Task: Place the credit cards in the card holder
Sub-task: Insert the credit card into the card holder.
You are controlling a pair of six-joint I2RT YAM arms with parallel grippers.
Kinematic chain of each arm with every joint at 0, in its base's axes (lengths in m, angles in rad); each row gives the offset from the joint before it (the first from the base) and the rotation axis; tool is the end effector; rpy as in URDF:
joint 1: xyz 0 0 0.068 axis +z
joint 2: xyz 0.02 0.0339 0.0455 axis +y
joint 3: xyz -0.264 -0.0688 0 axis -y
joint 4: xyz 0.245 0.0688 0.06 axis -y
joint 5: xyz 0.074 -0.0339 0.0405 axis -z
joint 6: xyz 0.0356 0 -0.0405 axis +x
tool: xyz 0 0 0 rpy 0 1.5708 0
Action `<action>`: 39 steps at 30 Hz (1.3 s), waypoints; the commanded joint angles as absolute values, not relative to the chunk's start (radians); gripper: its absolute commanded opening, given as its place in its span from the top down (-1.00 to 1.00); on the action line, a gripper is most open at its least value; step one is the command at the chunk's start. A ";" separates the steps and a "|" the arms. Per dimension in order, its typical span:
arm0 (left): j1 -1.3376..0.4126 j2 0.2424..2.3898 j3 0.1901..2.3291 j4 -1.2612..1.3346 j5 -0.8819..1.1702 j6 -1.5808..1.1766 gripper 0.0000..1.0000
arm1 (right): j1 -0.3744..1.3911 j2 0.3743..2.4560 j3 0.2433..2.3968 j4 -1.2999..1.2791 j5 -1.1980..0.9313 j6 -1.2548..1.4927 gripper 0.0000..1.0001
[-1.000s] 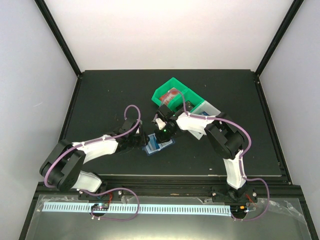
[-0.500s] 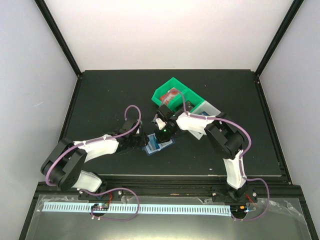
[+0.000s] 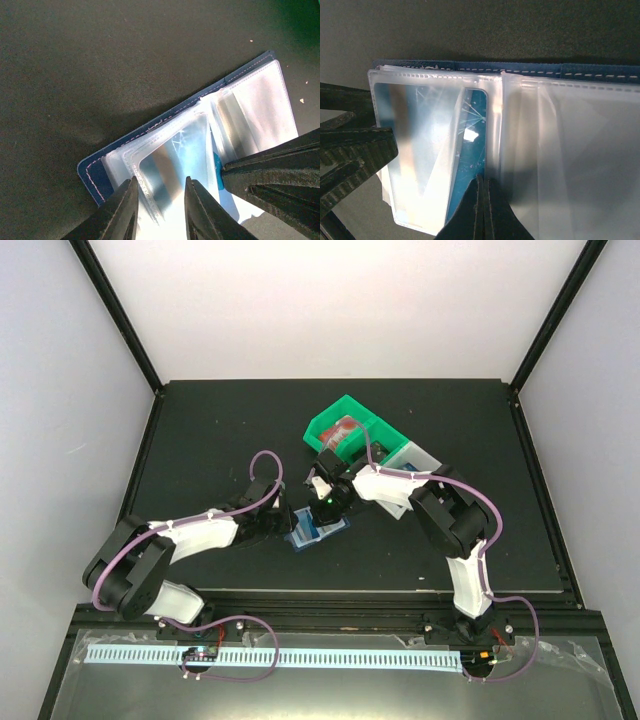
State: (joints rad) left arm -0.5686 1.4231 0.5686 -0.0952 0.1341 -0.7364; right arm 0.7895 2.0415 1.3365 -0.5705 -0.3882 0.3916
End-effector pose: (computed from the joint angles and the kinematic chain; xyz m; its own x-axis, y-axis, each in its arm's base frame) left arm 0.2088 -0.1391 0.1404 -0.9101 -0.2083 -0.3581 -0.0163 0.8818 -0.4714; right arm 0.2695 0.2909 0.1334 -0.9031 -0.4089 -0.1308 -0.4220 0.7894 0.4458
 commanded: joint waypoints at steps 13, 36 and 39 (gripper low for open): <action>-0.568 1.444 0.583 0.087 0.341 -0.709 0.42 | 0.785 2.152 1.268 -0.550 -0.242 0.391 0.98; -0.581 1.548 0.652 0.162 0.484 -0.739 0.24 | 0.750 1.760 1.147 -0.493 -0.026 0.531 0.49; -0.584 1.567 0.658 0.161 0.450 -0.751 0.23 | 0.746 1.749 1.142 -0.491 -0.027 0.525 0.49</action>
State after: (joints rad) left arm -0.5739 1.5425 0.6231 0.1188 0.4419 -0.7353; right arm 0.7547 1.7813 1.1496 -0.5064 -0.0704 0.5079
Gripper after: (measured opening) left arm 0.379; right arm 0.255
